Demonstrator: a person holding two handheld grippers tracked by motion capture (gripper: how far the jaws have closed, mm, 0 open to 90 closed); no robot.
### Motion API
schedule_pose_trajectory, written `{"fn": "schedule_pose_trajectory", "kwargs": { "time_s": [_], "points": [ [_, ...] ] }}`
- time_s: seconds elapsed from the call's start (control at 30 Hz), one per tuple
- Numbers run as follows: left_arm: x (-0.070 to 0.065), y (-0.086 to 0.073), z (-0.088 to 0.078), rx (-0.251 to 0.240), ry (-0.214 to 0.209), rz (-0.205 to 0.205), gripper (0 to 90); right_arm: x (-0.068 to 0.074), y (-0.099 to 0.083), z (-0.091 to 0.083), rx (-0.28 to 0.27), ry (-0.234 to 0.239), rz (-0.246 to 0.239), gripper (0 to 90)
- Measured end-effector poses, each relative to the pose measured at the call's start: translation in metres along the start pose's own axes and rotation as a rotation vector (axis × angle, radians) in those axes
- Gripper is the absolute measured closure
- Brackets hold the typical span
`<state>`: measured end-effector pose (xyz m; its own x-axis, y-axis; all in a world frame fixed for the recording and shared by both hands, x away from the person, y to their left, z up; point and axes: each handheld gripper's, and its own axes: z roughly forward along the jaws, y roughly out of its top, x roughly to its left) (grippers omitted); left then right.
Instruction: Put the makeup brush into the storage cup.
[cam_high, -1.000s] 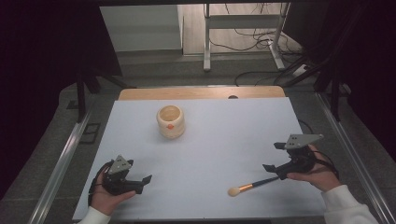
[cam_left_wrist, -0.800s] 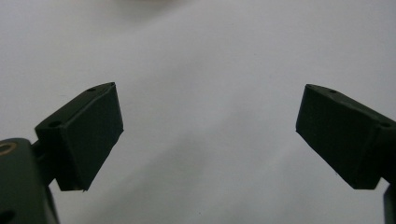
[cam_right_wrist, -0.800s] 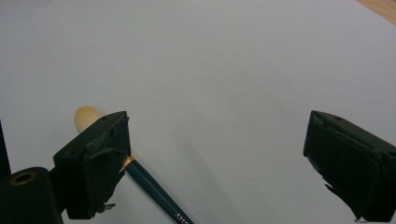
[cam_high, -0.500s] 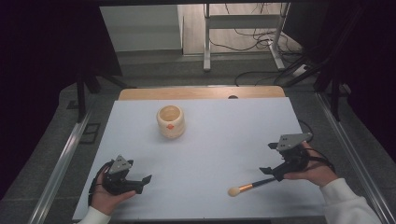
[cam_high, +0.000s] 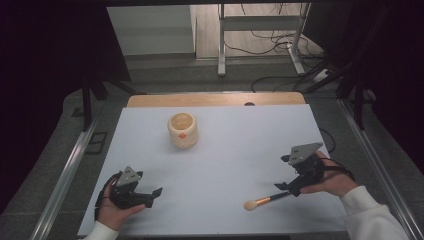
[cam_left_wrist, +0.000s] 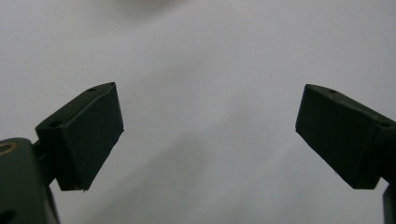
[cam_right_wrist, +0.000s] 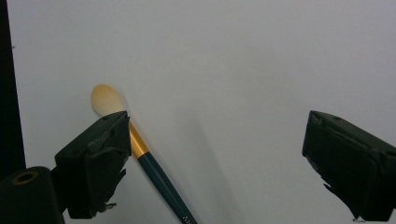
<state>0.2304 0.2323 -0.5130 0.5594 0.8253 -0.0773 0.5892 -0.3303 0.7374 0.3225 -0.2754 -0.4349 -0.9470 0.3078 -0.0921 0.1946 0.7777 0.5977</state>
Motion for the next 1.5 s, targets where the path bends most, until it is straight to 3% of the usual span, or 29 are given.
{"fn": "schedule_pose_trajectory", "kwargs": {
  "time_s": [0.1,0.23,0.47,0.73,1.03,1.33,1.5],
  "points": [
    [0.0,0.0,0.0,0.0,-0.002,0.004,8.2,0.001,0.002,0.002,0.013,0.02,-0.01,8.4],
    [0.0,0.0,0.001,0.0,-0.01,-0.005,8.2,0.002,0.003,0.005,0.023,0.008,-0.02,7.6],
    [0.0,0.0,0.001,0.001,-0.011,0.0,8.4,0.006,0.007,0.013,0.07,0.066,-0.056,8.1],
    [0.0,0.0,0.001,0.002,-0.013,0.003,8.3,0.01,0.008,0.022,0.108,0.102,-0.087,8.1],
    [0.0,0.0,0.001,0.003,-0.011,0.005,8.4,0.017,0.012,0.027,0.13,0.135,-0.144,8.8],
    [-0.001,0.001,0.001,0.003,-0.011,0.007,8.4,0.022,0.018,0.031,0.186,0.163,-0.232,10.8],
    [-0.001,0.001,0.001,0.003,-0.011,0.006,8.4,0.025,0.017,0.034,0.216,0.191,-0.244,11.8]
  ]
}}
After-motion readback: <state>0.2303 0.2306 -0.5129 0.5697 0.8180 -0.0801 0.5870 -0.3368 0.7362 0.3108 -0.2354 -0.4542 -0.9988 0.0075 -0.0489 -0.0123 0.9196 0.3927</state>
